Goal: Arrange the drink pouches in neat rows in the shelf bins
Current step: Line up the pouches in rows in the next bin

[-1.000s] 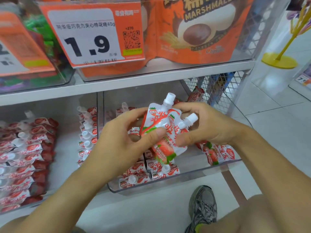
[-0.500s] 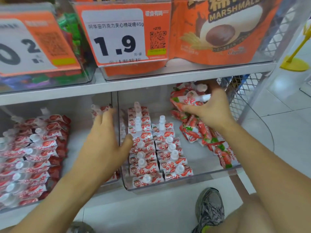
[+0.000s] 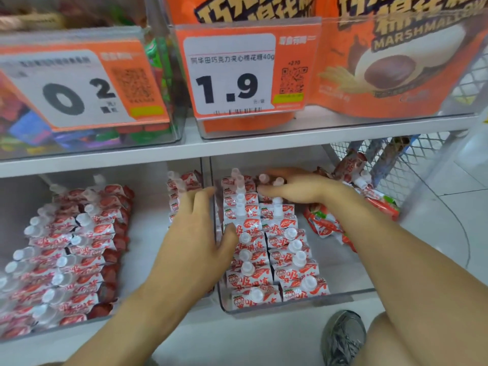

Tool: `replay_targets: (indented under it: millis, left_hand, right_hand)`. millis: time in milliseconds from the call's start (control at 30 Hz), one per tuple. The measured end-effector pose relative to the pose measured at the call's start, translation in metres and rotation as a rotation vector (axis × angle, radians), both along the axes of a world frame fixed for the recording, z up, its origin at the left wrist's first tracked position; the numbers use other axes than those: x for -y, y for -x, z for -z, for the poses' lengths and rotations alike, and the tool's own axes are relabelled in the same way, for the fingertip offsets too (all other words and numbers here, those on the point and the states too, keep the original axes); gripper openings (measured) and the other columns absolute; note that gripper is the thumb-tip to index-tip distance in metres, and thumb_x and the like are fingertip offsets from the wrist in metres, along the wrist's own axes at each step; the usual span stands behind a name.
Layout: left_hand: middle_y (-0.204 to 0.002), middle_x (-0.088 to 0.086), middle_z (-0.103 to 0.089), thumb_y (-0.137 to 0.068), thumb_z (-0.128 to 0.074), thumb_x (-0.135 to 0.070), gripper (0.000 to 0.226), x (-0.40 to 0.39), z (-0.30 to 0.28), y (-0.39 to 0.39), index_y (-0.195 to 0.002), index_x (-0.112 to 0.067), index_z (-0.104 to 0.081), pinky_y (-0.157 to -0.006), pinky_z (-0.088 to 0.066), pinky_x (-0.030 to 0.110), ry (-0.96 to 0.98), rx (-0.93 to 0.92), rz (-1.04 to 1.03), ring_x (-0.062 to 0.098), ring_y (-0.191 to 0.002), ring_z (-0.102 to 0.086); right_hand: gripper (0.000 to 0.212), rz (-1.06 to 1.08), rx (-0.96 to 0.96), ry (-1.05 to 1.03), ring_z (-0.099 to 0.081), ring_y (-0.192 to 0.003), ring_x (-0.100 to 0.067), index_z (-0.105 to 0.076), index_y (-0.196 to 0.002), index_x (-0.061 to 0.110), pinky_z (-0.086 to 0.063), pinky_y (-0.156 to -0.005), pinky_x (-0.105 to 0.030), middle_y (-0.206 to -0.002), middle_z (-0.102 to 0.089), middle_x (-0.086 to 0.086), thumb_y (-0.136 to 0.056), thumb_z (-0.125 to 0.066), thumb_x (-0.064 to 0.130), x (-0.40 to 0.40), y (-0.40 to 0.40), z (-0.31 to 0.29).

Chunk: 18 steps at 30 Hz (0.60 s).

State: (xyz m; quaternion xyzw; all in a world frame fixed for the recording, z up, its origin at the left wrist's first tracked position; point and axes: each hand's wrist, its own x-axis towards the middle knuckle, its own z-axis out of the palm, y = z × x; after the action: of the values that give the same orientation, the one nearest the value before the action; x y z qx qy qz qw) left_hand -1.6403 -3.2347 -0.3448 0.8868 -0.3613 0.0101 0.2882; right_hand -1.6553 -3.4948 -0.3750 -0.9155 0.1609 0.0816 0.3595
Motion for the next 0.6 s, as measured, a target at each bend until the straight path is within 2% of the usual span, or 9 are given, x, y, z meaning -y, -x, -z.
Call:
replay_targets:
  millis: [100,200,267,333,400,467,600]
  left_hand:
    - [-0.132,-0.003,-0.04,-0.087,-0.059,-0.034,0.06,-0.002,0.0,0.001,-0.141,-0.02,-0.035,-0.085,-0.031,0.017,0.005,0.009,0.019,0.016,-0.111,-0.05]
    - [-0.133,-0.004,-0.038,-0.088,-0.057,-0.037,0.06,-0.003,0.0,0.002,-0.141,-0.021,-0.034,-0.085,-0.032,0.017,0.002,0.016,0.027,0.017,-0.111,-0.051]
    - [-0.135,-0.004,-0.037,-0.088,-0.056,-0.038,0.061,-0.004,0.0,0.002,-0.142,-0.021,-0.033,-0.084,-0.031,0.016,-0.008,0.024,0.031,0.017,-0.112,-0.052]
    - [-0.136,-0.003,-0.037,-0.088,-0.057,-0.039,0.062,-0.004,0.001,0.001,-0.142,-0.021,-0.033,-0.084,-0.031,0.016,-0.014,0.025,0.037,0.018,-0.112,-0.052]
    - [-0.137,-0.002,-0.037,-0.088,-0.057,-0.039,0.063,-0.003,0.002,0.001,-0.142,-0.021,-0.032,-0.084,-0.032,0.018,-0.005,0.028,0.036,0.019,-0.112,-0.053]
    - [-0.139,-0.003,-0.035,-0.088,-0.056,-0.04,0.064,-0.003,0.002,0.002,-0.144,-0.021,-0.03,-0.086,-0.036,0.02,0.003,0.023,0.03,0.019,-0.113,-0.053]
    - [-0.14,-0.002,-0.035,-0.088,-0.055,-0.04,0.065,-0.002,0.003,0.001,-0.144,-0.02,-0.029,-0.089,-0.04,0.023,0.004,0.029,0.032,0.02,-0.114,-0.053]
  right_hand:
    - [0.038,0.055,0.017,0.016,-0.059,-0.106,-0.014,-0.059,-0.116,0.033,-0.047,-0.085,-0.03,-0.115,-0.062,0.011,-0.085,-0.068,0.053,-0.004,-0.006,0.0]
    - [0.031,0.107,0.046,0.06,-0.062,-0.094,-0.013,-0.058,-0.1,0.03,-0.048,-0.076,-0.03,-0.103,-0.063,0.008,-0.083,-0.071,0.052,-0.004,-0.009,-0.001]
    - [0.027,0.15,0.072,0.064,-0.062,-0.095,-0.015,-0.058,-0.098,0.028,-0.048,-0.076,-0.031,-0.103,-0.064,0.006,-0.085,-0.069,0.049,-0.002,-0.008,-0.003]
    - [0.03,0.184,0.081,0.03,-0.061,-0.097,-0.016,-0.057,-0.11,0.026,-0.047,-0.074,-0.03,-0.107,-0.063,0.007,-0.089,-0.066,0.045,-0.003,-0.006,-0.005]
    - [0.037,0.141,0.055,0.083,-0.059,-0.098,-0.016,-0.054,-0.122,0.028,-0.043,-0.072,-0.028,-0.108,-0.059,0.009,-0.092,-0.062,0.049,-0.008,-0.006,-0.007]
    - [0.033,0.059,0.028,0.206,-0.058,-0.094,-0.017,-0.059,-0.111,0.029,-0.039,-0.066,-0.026,-0.102,-0.059,0.01,-0.092,-0.058,0.056,-0.012,-0.008,-0.008]
    - [0.041,0.155,-0.005,0.239,-0.053,-0.078,-0.007,-0.059,-0.096,0.021,-0.038,-0.06,-0.024,-0.092,-0.06,0.006,-0.087,-0.061,0.061,-0.011,-0.007,-0.014]
